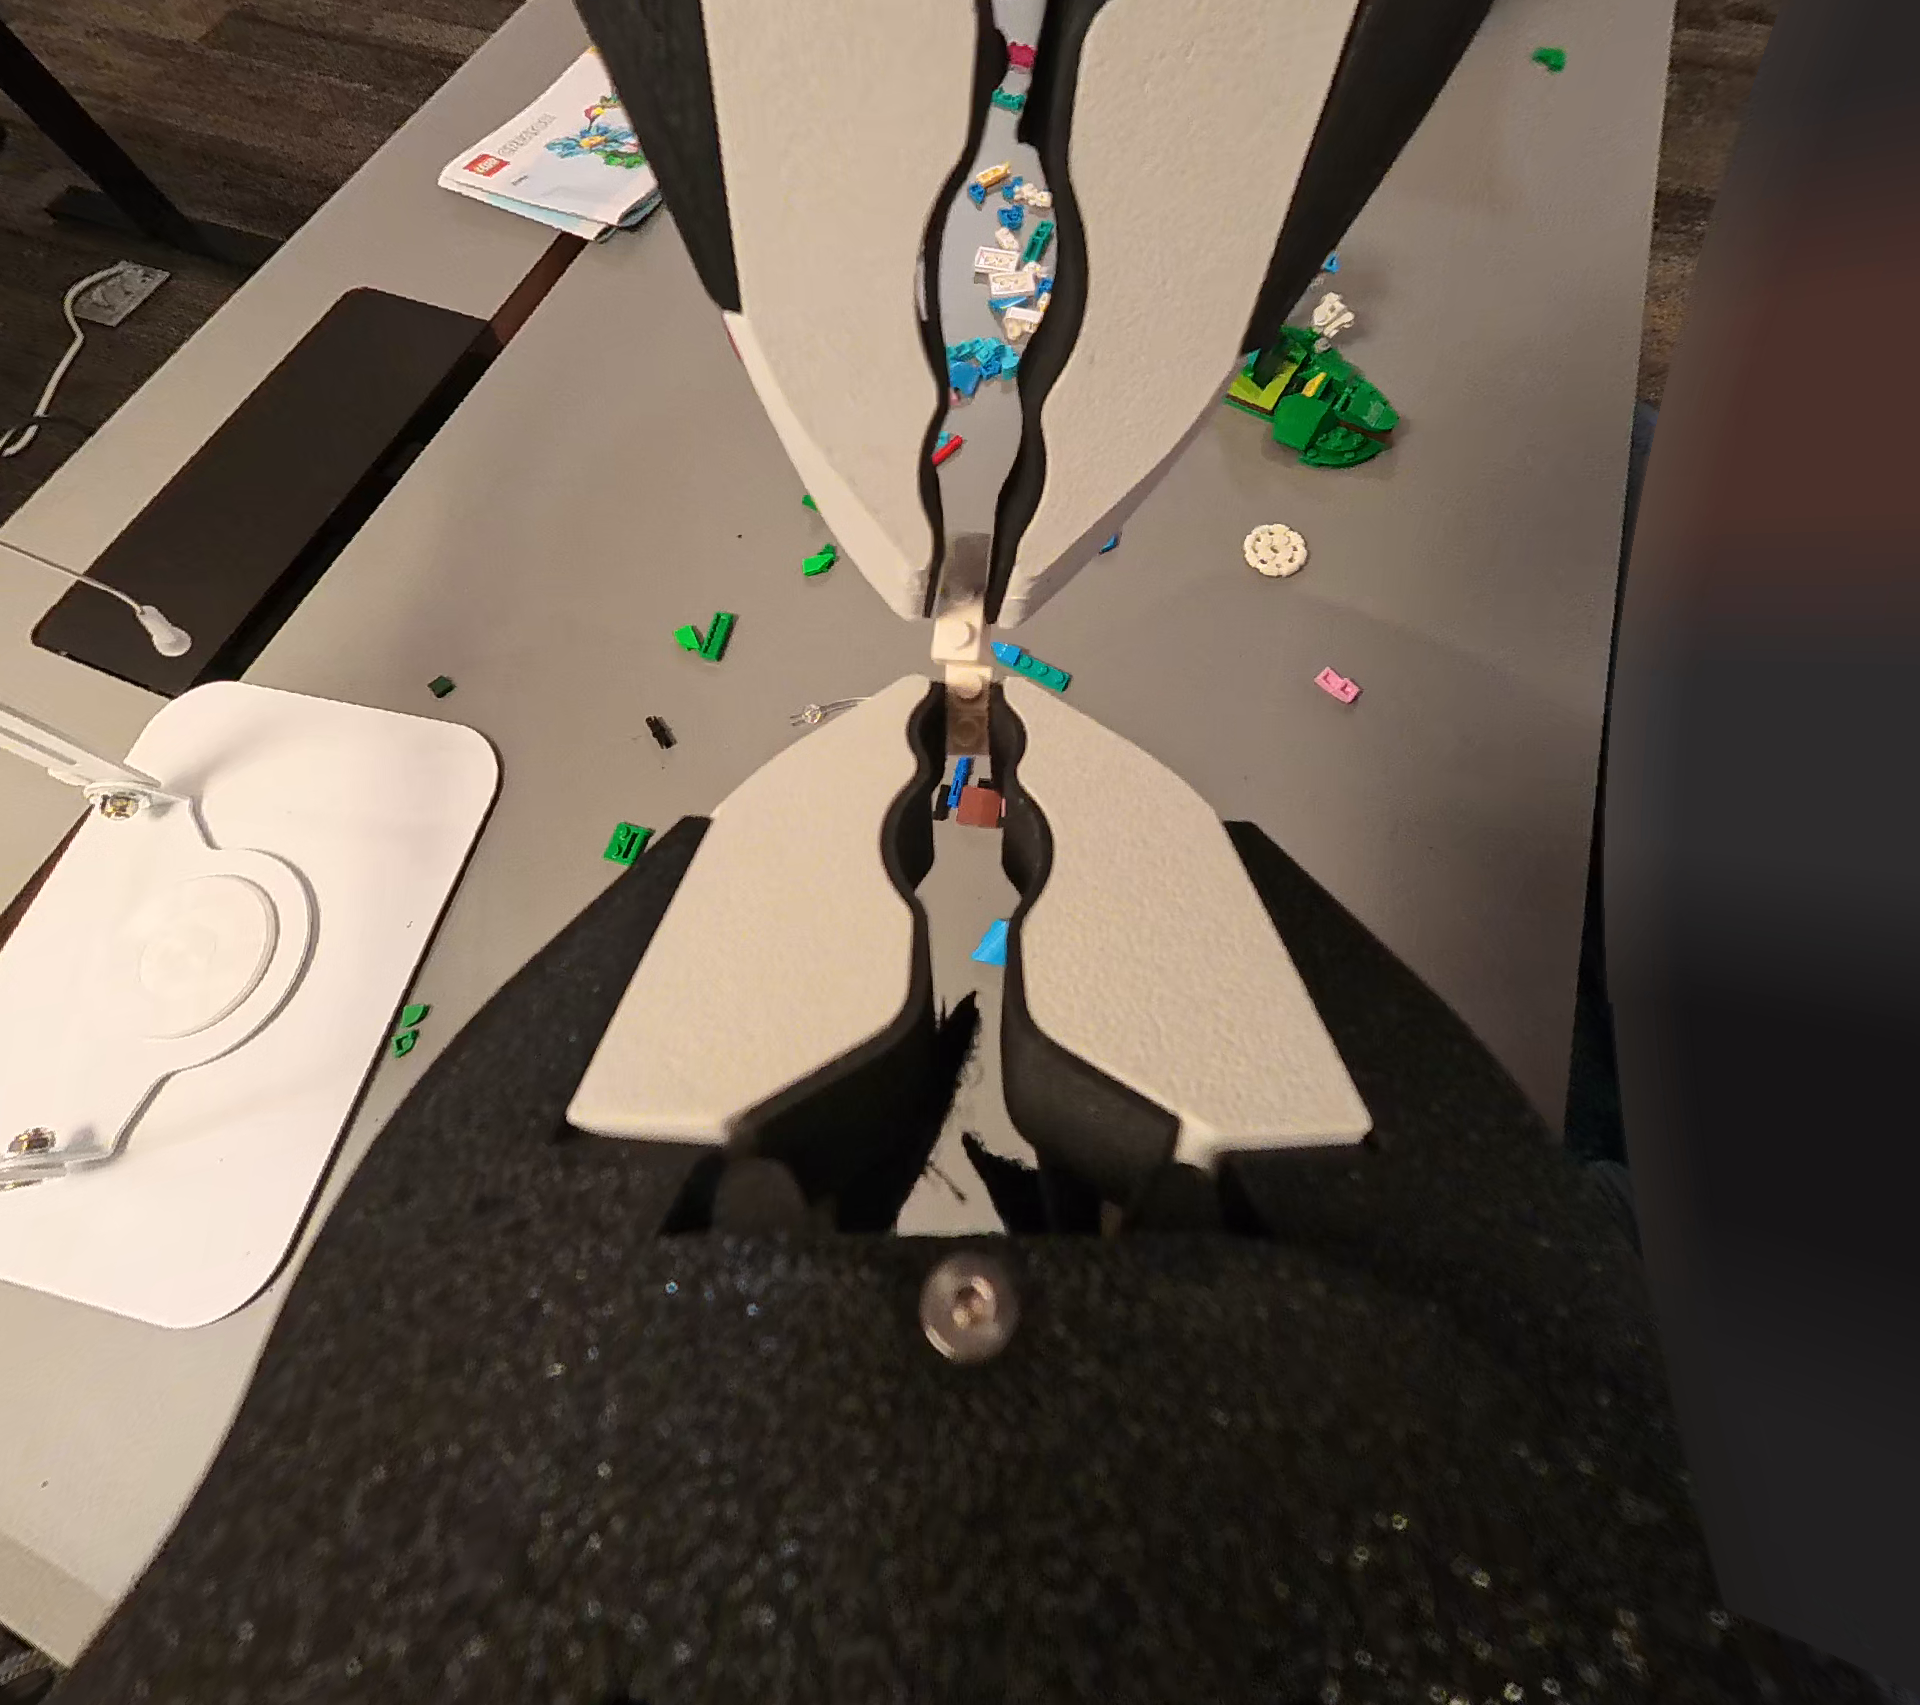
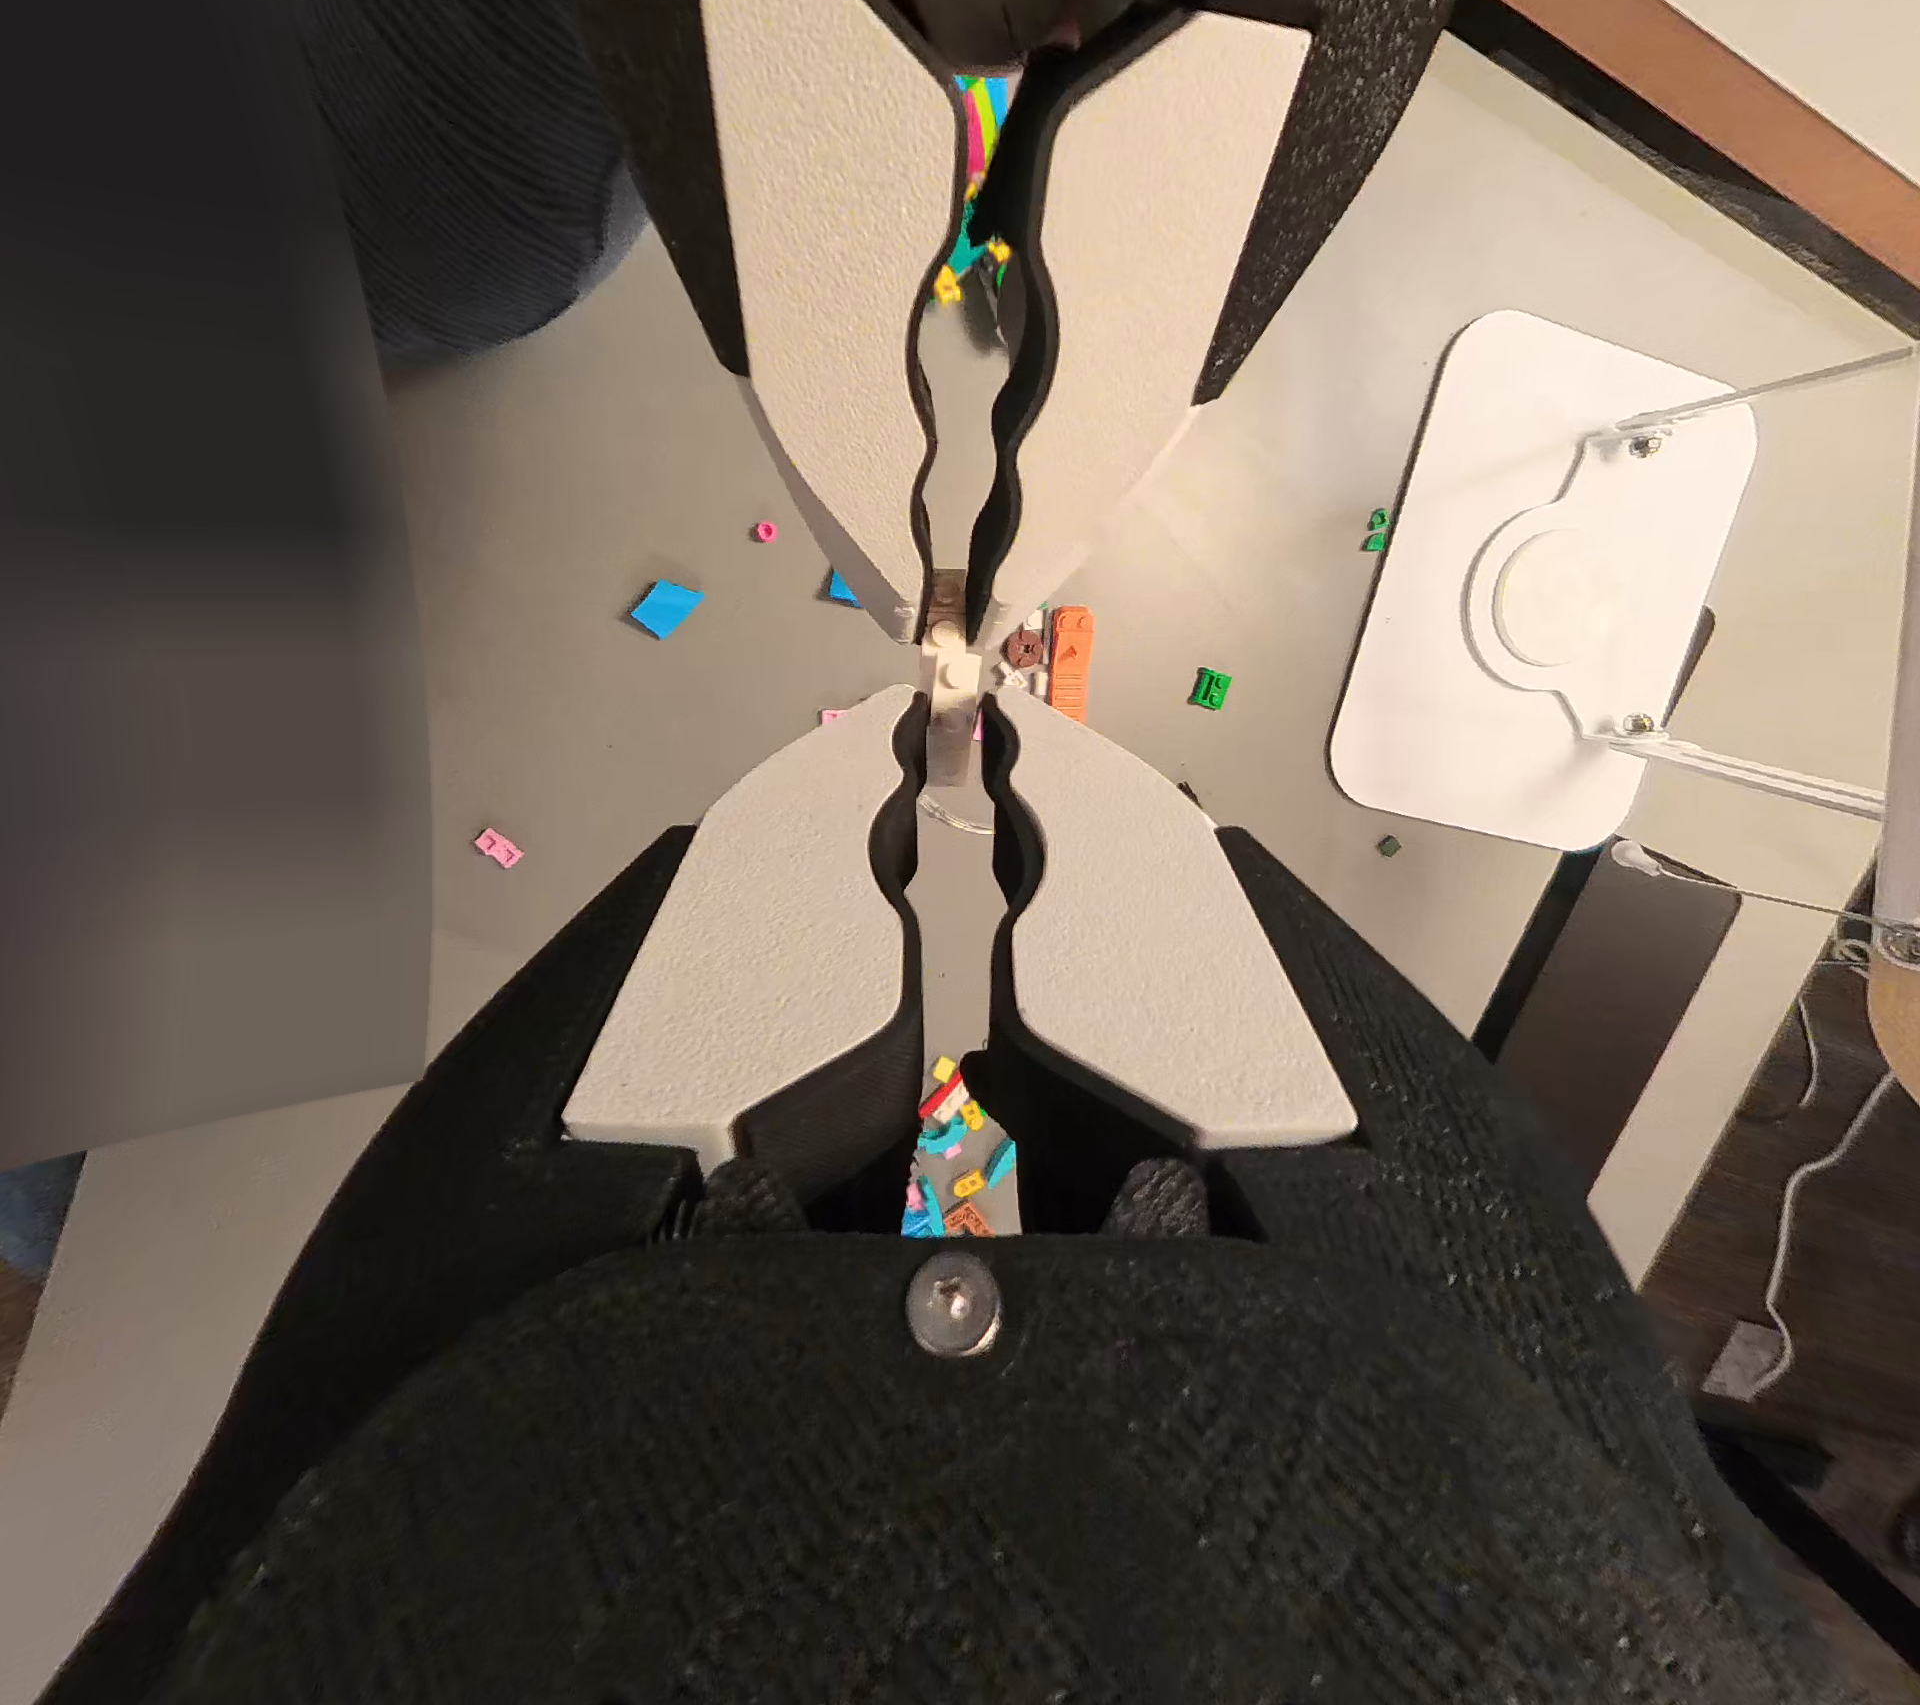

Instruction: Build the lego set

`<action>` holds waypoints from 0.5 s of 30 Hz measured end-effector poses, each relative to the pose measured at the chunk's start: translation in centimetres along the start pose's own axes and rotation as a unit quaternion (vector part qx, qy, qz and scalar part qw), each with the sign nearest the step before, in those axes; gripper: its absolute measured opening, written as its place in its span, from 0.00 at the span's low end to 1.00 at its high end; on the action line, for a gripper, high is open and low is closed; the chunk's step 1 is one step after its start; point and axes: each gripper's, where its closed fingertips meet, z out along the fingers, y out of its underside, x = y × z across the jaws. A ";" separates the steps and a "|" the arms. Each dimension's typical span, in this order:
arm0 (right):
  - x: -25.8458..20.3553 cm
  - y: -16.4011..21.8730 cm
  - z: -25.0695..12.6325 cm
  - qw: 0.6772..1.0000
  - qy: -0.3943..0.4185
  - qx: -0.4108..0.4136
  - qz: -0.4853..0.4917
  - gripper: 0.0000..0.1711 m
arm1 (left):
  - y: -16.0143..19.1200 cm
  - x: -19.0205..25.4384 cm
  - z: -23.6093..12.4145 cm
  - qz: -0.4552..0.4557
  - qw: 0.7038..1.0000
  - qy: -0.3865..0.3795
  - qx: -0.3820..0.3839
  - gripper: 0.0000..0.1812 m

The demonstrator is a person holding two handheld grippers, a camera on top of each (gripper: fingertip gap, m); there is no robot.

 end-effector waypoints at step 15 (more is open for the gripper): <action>0.3 -0.1 -0.1 0.999 0.036 -0.009 -0.022 0.04 | -0.1 -0.3 -0.1 -0.003 1.000 -0.008 0.001 0.04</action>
